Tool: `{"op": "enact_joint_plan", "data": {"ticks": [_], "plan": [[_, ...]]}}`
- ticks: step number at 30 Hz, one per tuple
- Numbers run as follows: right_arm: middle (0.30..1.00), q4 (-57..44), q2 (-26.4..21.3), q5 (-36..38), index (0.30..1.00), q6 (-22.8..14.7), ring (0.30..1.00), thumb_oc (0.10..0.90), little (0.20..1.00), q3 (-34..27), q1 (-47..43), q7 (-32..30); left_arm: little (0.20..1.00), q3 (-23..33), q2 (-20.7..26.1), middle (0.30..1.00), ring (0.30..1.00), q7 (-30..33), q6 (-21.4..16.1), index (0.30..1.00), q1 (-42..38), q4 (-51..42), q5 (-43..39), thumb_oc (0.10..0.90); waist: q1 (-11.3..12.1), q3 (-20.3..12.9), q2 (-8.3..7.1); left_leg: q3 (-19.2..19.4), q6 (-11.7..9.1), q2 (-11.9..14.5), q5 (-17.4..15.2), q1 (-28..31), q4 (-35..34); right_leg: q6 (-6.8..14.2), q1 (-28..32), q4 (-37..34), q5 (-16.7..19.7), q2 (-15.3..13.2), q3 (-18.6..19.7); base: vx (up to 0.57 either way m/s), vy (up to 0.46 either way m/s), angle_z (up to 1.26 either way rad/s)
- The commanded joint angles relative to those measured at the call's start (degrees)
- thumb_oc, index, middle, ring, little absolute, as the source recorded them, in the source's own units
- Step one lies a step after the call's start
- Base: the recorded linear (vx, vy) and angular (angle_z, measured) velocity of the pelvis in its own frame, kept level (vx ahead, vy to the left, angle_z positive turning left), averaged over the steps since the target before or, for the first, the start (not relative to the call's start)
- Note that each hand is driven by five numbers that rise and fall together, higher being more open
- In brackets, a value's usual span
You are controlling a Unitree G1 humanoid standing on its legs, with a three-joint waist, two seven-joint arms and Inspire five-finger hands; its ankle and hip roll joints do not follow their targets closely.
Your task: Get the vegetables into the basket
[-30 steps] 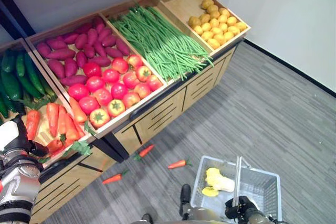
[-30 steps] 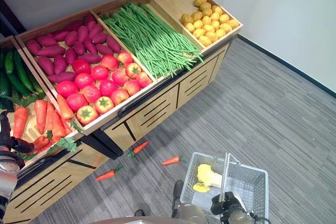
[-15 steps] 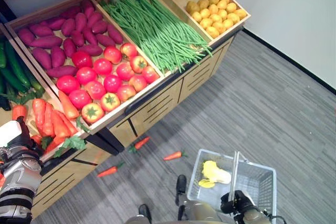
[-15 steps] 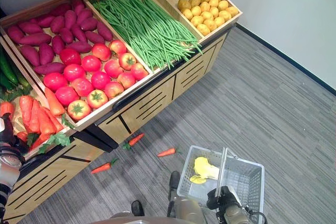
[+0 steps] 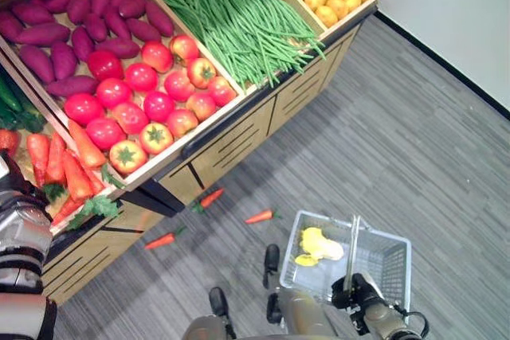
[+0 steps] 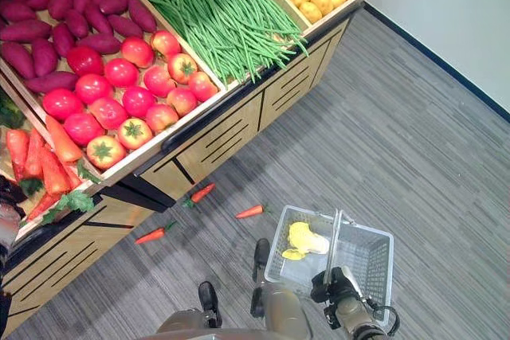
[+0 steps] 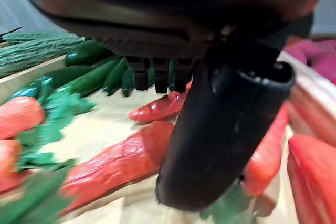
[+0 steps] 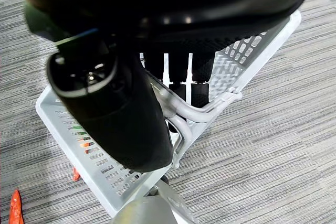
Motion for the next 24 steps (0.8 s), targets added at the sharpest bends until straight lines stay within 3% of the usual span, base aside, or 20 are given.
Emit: {"op": "enact_joint_plan", "data": {"ticks": [1,10,11,12,17,24], "plan": [[0.300,4.63,-1.31,-2.44,0.300,1.29,0.300,0.400,0.300,4.45,2.50,-0.29,0.300,-3.04,2.03,0.300,0.300,-1.95,-2.77,0.300,-1.24,-0.16,-1.76,0.400,-0.72,-0.44,1.24,-4.45,1.60,0.26,0.46,-4.15,0.03,6.50,4.90,2.78,-8.94,-2.69,-0.36,0.00,0.000,0.00],[0.300,5.43,-0.67,-2.30,0.300,0.90,0.300,0.400,0.300,4.94,2.33,-0.20,0.300,-3.92,1.62,0.300,0.300,-2.38,-2.74,0.300,-0.08,-3.95,0.71,0.400,-0.22,-0.14,0.88,-4.67,1.71,-0.09,0.72,-5.24,0.04,6.55,4.01,2.39,-8.41,-2.98,-0.31,0.00,0.001,0.00],[0.300,5.42,-0.68,-2.40,0.300,0.91,0.300,0.400,0.300,4.99,2.33,-0.14,0.550,-3.82,1.58,0.550,0.550,-2.46,-2.64,0.550,0.18,-4.21,0.99,0.578,-0.19,-0.20,0.90,-4.73,1.73,-0.04,0.72,-5.26,0.04,6.54,3.98,2.42,-8.45,-2.97,-0.31,0.00,0.000,0.00],[0.300,5.43,-0.69,-2.60,0.300,0.93,0.300,0.400,0.300,5.09,2.30,-0.11,1.000,-4.05,1.69,1.000,1.000,-2.63,-2.45,1.000,0.17,-4.56,1.68,0.900,-0.20,-0.23,0.88,-4.84,1.75,-0.03,0.75,-5.32,0.04,6.52,3.96,2.40,-8.45,-2.97,-0.37,0.00,0.000,0.00],[0.300,5.41,-0.54,-2.55,0.300,0.89,0.300,0.400,0.300,4.83,2.44,0.02,1.000,-3.59,1.83,1.000,1.000,-2.51,-2.40,1.000,0.68,-7.20,2.33,0.900,-0.03,-0.27,0.84,-5.06,1.71,-0.09,0.74,-5.26,0.05,6.51,4.16,2.35,-8.51,-2.92,-0.61,0.00,0.000,0.00],[0.300,4.77,-0.56,-2.82,0.300,1.40,0.300,0.400,0.300,3.44,3.16,0.30,1.000,0.87,1.54,1.000,1.000,-1.51,-2.45,1.000,6.41,-19.46,3.79,0.900,0.77,-1.12,1.14,-5.43,1.83,0.02,-0.23,-3.38,0.46,6.40,6.18,2.61,-9.44,-2.94,-0.90,0.01,-0.002,0.00]]}}
